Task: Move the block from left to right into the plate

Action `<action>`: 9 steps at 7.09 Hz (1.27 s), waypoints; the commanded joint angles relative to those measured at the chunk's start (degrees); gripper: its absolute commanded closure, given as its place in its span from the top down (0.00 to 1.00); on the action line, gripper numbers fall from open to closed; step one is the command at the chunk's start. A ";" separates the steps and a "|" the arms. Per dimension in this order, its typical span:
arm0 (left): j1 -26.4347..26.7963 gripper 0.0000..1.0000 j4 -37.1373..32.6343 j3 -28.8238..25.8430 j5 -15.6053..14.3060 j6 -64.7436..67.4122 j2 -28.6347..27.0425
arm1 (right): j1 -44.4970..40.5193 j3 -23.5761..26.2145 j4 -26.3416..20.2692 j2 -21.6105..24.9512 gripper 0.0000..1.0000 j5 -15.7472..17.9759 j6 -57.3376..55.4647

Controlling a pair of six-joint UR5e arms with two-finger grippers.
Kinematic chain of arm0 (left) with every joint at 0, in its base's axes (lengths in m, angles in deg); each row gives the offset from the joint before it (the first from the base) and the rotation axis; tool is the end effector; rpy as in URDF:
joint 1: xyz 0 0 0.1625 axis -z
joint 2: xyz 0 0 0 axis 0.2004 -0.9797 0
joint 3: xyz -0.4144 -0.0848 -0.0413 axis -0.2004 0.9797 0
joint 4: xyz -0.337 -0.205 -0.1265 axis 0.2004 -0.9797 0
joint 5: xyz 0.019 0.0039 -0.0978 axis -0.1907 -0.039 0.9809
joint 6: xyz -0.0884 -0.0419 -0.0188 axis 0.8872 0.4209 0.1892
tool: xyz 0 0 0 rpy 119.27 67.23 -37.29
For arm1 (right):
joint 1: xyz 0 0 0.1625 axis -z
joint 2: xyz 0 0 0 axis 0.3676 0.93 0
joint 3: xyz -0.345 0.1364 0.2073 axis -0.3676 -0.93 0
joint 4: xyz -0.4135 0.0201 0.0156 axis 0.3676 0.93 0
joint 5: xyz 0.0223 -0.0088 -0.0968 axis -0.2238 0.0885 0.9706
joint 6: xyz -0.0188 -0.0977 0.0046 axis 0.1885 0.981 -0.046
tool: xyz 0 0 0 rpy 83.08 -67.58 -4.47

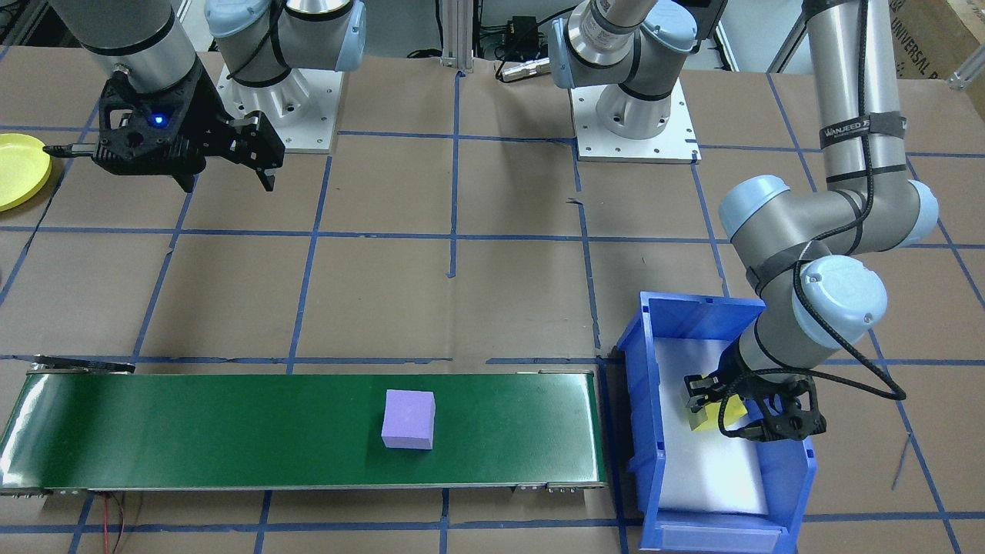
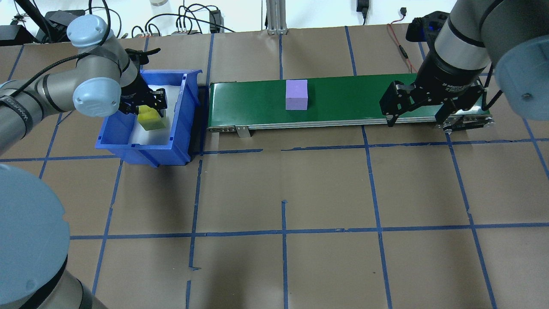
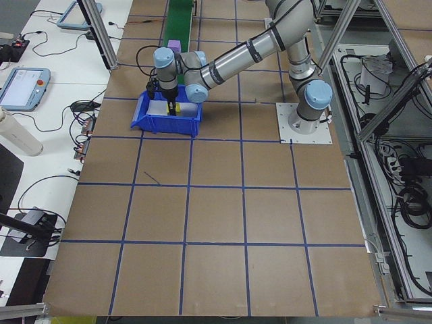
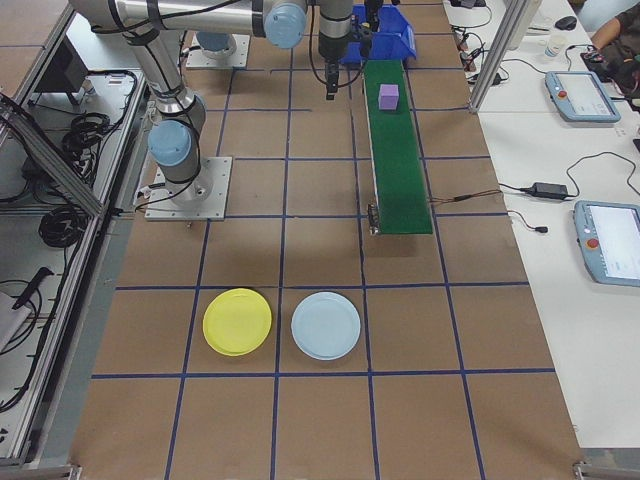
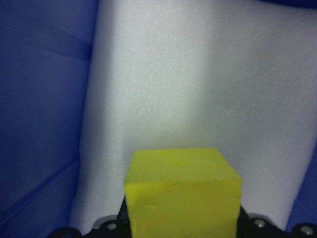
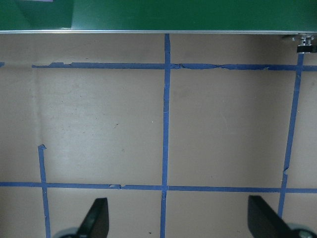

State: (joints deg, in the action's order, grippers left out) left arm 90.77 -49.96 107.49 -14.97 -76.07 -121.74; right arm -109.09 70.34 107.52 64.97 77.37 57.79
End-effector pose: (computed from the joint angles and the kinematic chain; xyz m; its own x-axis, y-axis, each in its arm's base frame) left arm -0.0108 -0.6421 0.2494 -0.9915 -0.1275 -0.0266 -0.1265 0.9914 -0.0339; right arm 0.1162 -0.4628 0.4626 -0.9993 -0.0212 -0.0303 -0.0221 0.9993 0.0290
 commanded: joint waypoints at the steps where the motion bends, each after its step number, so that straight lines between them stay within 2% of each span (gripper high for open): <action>1: 0.33 0.20 -6.21 -3.53 0.00 -0.18 5.22 | 0.32 -1.09 3.14 -2.39 1.00 -0.66 -0.58; 2: 2.50 0.20 -11.92 -7.48 0.00 0.09 7.33 | 0.85 -2.15 5.77 -5.01 1.00 -1.01 -0.93; 3: 8.44 0.20 -12.76 -9.17 0.00 1.83 7.62 | 1.29 -3.98 10.15 -9.83 1.00 -4.67 -2.23; 4: 14.51 0.20 -11.38 -9.79 0.00 5.07 6.75 | 1.38 -6.44 12.28 -13.96 1.00 -6.10 -2.94; 6: 21.38 0.20 -6.03 -10.06 0.36 5.27 1.06 | 1.38 -11.10 12.39 -18.64 1.00 -6.90 -5.06; 7: 23.08 0.20 -2.61 -10.15 0.00 5.54 -2.71 | 1.38 -11.47 14.13 -20.40 1.00 -8.82 -5.93; 9: 23.09 0.21 -1.96 -9.72 0.00 6.85 -4.16 | 1.38 -11.82 17.92 -23.83 1.00 -9.88 -8.57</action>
State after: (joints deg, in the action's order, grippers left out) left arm 113.46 -52.64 97.49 -14.85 -70.11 -124.79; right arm -107.70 58.82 123.41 43.28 68.35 50.63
